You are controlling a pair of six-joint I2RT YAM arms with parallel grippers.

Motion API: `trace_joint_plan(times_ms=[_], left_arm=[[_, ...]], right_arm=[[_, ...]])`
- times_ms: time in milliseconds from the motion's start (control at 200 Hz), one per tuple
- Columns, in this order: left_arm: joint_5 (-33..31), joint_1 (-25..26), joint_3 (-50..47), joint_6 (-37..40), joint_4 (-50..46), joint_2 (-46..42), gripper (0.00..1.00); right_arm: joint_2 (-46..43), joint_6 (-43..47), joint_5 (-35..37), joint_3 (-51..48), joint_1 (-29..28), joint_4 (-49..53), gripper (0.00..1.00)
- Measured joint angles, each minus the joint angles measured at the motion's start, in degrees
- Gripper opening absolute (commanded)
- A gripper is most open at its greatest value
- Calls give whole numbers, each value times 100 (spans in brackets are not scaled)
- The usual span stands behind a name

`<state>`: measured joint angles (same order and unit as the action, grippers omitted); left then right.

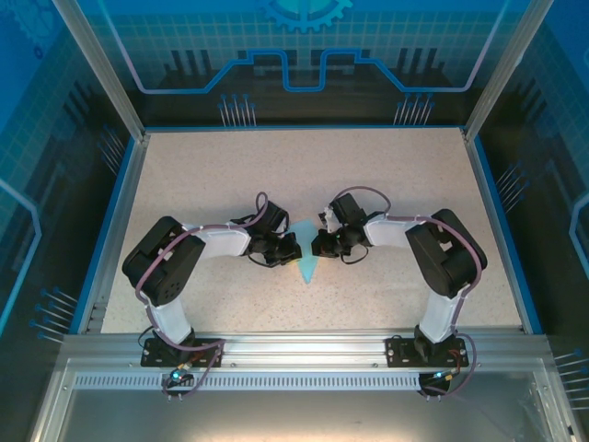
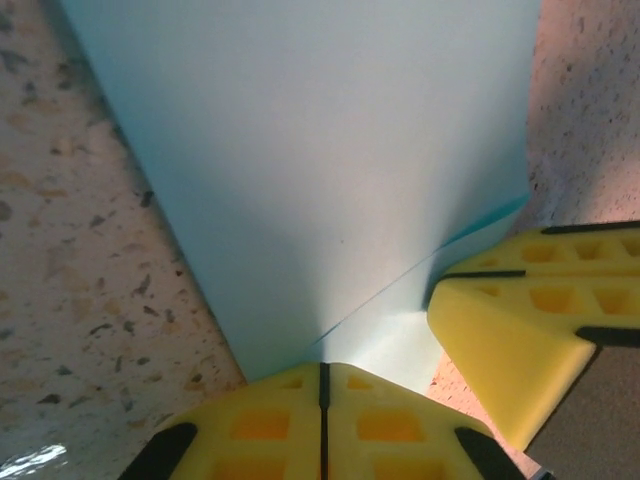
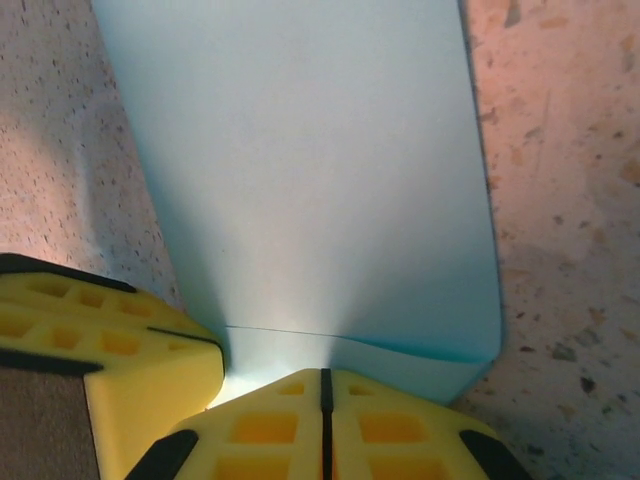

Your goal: Fold a paper plane with a square sheet of paper (pick it up from the middle)

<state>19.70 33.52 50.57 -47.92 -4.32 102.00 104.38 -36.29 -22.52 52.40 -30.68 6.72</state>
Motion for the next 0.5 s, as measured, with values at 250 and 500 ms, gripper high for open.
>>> trace_joint_plan(times_ms=[250,500], left_arm=[[7,127,-72,-13,223,-612,25],[63,555,-527,-378,785,-863,25]], right_arm=[[-330,-844,509,-498,-136,-584,8],[-876,-1742,1631,-918,-319,-562,9]])
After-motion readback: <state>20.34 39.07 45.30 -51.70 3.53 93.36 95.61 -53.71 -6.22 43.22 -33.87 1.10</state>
